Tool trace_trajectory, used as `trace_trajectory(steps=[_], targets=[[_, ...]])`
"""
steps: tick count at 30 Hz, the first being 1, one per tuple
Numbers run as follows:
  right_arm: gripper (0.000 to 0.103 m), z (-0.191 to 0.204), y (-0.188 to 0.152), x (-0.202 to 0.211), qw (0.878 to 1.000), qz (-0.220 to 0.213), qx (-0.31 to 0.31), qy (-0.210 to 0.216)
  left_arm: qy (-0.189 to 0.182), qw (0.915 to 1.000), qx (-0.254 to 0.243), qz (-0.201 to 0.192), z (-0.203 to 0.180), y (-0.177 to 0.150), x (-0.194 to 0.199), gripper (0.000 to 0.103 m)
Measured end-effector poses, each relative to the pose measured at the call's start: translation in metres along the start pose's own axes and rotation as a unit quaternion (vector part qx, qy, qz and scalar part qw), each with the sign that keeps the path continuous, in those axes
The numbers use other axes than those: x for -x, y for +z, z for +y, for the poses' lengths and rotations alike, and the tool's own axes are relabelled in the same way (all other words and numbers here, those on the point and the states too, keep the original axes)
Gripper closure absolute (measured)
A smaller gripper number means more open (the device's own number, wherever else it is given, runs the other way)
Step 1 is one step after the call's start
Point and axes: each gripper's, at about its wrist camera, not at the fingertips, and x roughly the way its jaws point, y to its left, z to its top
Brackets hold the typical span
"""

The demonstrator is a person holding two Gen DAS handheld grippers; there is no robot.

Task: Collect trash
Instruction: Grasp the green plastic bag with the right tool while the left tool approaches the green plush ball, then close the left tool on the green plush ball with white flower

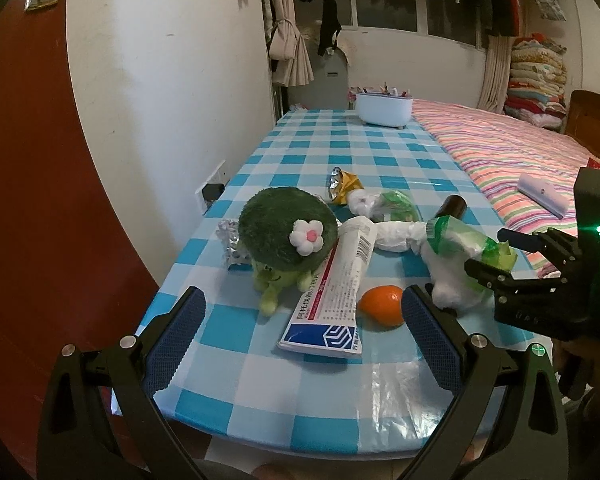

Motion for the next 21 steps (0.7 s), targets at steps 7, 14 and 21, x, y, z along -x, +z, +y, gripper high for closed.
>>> trace_trajectory(steps=[7, 14, 21], targets=[[0.072, -0.002, 0.000, -0.008, 1.000, 0.005, 0.008, 0.012, 0.011, 0.9998, 0.013, 0.002, 0.014, 0.007, -0.013, 0.006], [0.076, -0.005, 0.003, 0.011, 0.999, -0.046, -0.015, 0.017, 0.015, 0.9994, 0.025, 0.020, 0.027, 0.011, -0.039, 0.006], [0.076, 0.003, 0.002, 0.022, 0.997, -0.069, -0.014, 0.023, 0.001, 0.9987, 0.034, 0.038, 0.031, 0.023, -0.071, 0.006]])
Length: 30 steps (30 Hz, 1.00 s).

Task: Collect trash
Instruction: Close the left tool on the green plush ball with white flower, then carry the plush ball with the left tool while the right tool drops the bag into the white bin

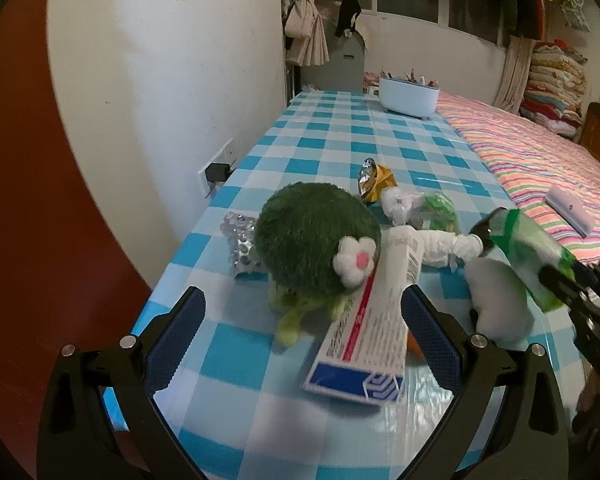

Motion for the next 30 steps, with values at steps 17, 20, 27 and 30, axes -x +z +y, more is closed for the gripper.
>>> trace_trajectory(steps=[17, 20, 27, 30], targets=[[0.076, -0.004, 0.000, 0.007, 1.000, -0.011, -0.016, 0.012, 0.007, 0.9954, -0.062, 0.073, -0.023, 0.035, -0.092, 0.008], [0.076, -0.006, 0.000, 0.009, 1.000, -0.014, -0.019, 0.010, -0.002, 0.9970, -0.051, 0.059, -0.022, 0.033, -0.093, 0.020], [0.076, -0.009, 0.000, 0.015, 0.999, -0.029, -0.024, -0.001, -0.019, 0.9996, -0.021, 0.006, -0.016, 0.037, -0.072, 0.025], [0.076, -0.010, -0.001, 0.019, 0.999, -0.036, -0.023, -0.010, -0.015, 0.9996, -0.023, -0.011, -0.018, 0.037, -0.063, 0.025]])
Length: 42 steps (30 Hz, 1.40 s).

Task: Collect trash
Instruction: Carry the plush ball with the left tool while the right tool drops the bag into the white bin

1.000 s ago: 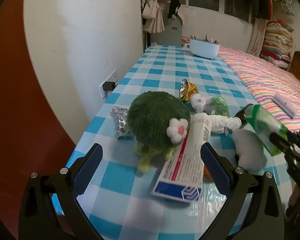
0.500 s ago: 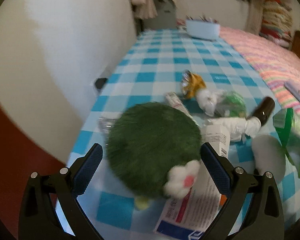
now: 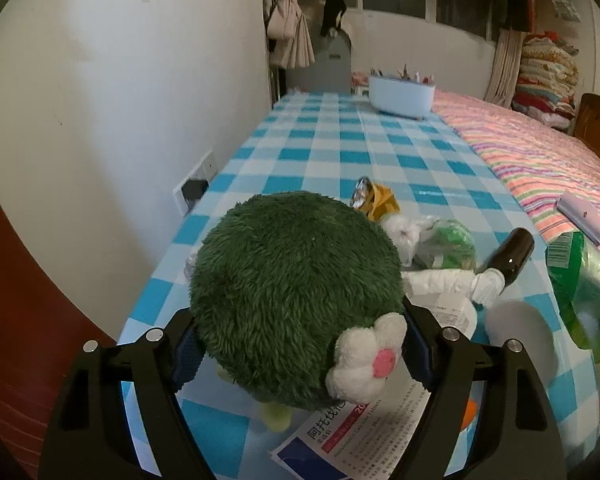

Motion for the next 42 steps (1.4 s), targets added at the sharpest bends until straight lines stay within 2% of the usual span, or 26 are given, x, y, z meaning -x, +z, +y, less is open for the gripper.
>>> trace_trajectory(steps=[7, 12, 21, 29, 34, 42], targets=[[0.076, -0.012, -0.003, 0.013, 1.000, -0.012, -0.009, -0.026, -0.019, 0.9992, -0.002, -0.037, -0.010, 0.002, 0.021, 0.025], [0.076, -0.022, -0.003, 0.024, 0.999, -0.019, -0.018, -0.045, -0.043, 0.9979, -0.004, -0.049, -0.024, 0.003, 0.032, 0.024], [0.076, -0.043, -0.008, 0.050, 0.995, -0.034, -0.030, -0.083, -0.085, 0.9934, -0.039, -0.066, -0.074, 0.001, 0.048, 0.024], [0.076, -0.065, -0.020, 0.076, 0.990, -0.038, -0.047, -0.126, -0.135, 0.9830, -0.090, -0.086, -0.139, -0.008, 0.066, 0.024], [0.076, -0.082, -0.030, 0.094, 0.985, -0.039, -0.067, -0.156, -0.172, 0.9755, -0.109, -0.084, -0.174, -0.014, 0.074, 0.024], [0.076, -0.111, -0.053, 0.134, 0.970, -0.053, -0.119, -0.205, -0.208, 0.9644, -0.142, -0.079, -0.219, -0.027, 0.080, 0.024]])
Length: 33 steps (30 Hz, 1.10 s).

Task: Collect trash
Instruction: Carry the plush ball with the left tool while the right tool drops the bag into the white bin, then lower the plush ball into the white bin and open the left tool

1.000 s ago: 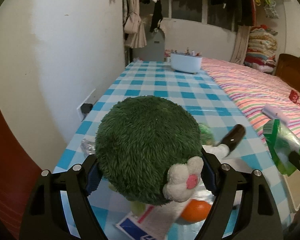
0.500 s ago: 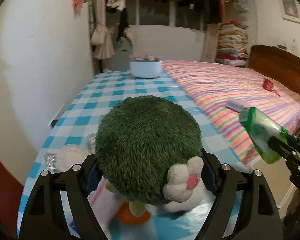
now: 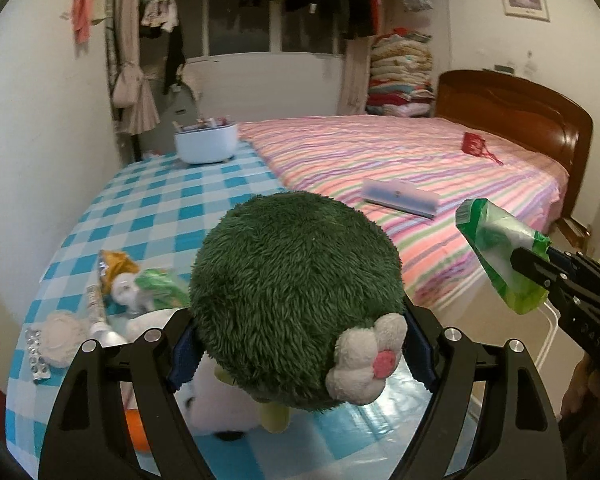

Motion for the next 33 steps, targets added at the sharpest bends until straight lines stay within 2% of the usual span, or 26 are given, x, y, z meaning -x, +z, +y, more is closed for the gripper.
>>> trace_trajectory(steps=[7, 9, 11, 13, 14, 17, 23, 31, 33], targets=[[0.074, -0.034, -0.015, 0.013, 0.998, 0.010, -0.053, -0.028, -0.026, 0.9995, -0.015, 0.007, -0.025, -0.004, -0.006, 0.023], [0.070, -0.040, -0.017, 0.015, 0.997, 0.009, -0.063, -0.035, -0.035, 0.9992, -0.014, 0.013, -0.028, -0.004, -0.007, 0.023], [0.051, -0.045, -0.018, 0.017, 0.996, 0.006, -0.077, -0.043, -0.042, 0.9989, -0.015, 0.016, -0.033, -0.004, -0.007, 0.023], [0.040, -0.050, -0.018, 0.021, 0.995, -0.004, -0.087, -0.046, -0.044, 0.9987, -0.020, 0.018, -0.039, -0.004, -0.009, 0.023], [0.038, -0.053, -0.018, 0.023, 0.995, -0.010, -0.091, -0.047, -0.046, 0.9985, -0.021, 0.020, -0.040, -0.004, -0.009, 0.023], [0.038, -0.054, -0.017, 0.028, 0.993, -0.025, -0.100, -0.054, -0.056, 0.9978, -0.024, 0.023, -0.050, -0.004, -0.011, 0.023], [0.038, -0.072, -0.016, 0.053, 0.980, -0.095, -0.149, -0.087, -0.094, 0.9943, -0.035, 0.035, -0.078, -0.003, -0.016, 0.023], [0.038, -0.080, -0.013, 0.070, 0.971, -0.139, -0.164, -0.105, -0.136, 0.9882, -0.051, 0.051, -0.115, -0.001, -0.023, 0.022], [0.038, -0.081, -0.013, 0.073, 0.969, -0.148, -0.164, -0.109, -0.138, 0.9877, -0.052, 0.052, -0.121, 0.000, -0.025, 0.018]])
